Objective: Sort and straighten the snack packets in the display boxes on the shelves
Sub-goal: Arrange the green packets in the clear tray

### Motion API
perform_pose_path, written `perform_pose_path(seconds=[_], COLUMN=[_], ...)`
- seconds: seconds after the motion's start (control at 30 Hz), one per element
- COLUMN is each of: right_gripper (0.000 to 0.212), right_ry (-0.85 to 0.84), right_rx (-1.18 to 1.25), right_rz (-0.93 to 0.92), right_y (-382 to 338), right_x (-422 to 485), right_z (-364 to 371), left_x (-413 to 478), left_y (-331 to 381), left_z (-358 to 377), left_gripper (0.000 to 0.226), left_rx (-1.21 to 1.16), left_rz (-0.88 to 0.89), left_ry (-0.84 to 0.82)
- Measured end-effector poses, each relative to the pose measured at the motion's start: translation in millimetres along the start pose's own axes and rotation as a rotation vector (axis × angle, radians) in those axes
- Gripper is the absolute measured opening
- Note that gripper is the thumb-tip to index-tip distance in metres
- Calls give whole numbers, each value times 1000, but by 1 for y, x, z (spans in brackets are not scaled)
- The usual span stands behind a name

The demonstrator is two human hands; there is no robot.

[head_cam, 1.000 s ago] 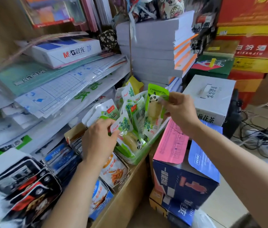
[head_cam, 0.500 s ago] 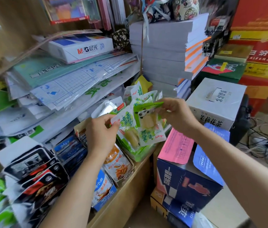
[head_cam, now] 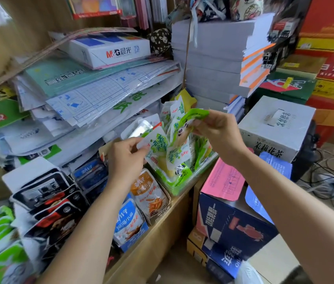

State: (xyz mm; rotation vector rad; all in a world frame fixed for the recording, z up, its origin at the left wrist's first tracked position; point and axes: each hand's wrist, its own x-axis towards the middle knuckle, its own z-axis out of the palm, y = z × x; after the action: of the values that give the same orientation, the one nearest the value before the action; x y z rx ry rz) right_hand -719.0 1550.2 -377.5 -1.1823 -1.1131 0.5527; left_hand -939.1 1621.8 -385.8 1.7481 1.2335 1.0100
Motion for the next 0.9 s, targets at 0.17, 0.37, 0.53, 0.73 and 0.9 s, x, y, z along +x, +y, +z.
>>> perform_pose_path(seconds=[0.17,0.37,0.53,0.73,0.9], right_gripper=[9,36,55,66,63], right_ry=[-246,-207,-164,-206,-365], right_rx=[-420,-722,-687,-657,-620], right_rz=[185,127,88,-3,9], right_y=[25,30,35,31,29], right_x=[-2,-23,-36,-39,-39], right_z=[-15,33,44,29,24], left_x=[-2,-10,-13,-19,-19], left_y=[1,5,8,9,13], left_z=[-3,-8,-17,-4,-10], left_gripper=[29,21,18,24,13], left_rx=[-48,9,152,478,556], left_rz=[-28,5,44,302,266], left_ry=[-13,-72,-284,-288,-249])
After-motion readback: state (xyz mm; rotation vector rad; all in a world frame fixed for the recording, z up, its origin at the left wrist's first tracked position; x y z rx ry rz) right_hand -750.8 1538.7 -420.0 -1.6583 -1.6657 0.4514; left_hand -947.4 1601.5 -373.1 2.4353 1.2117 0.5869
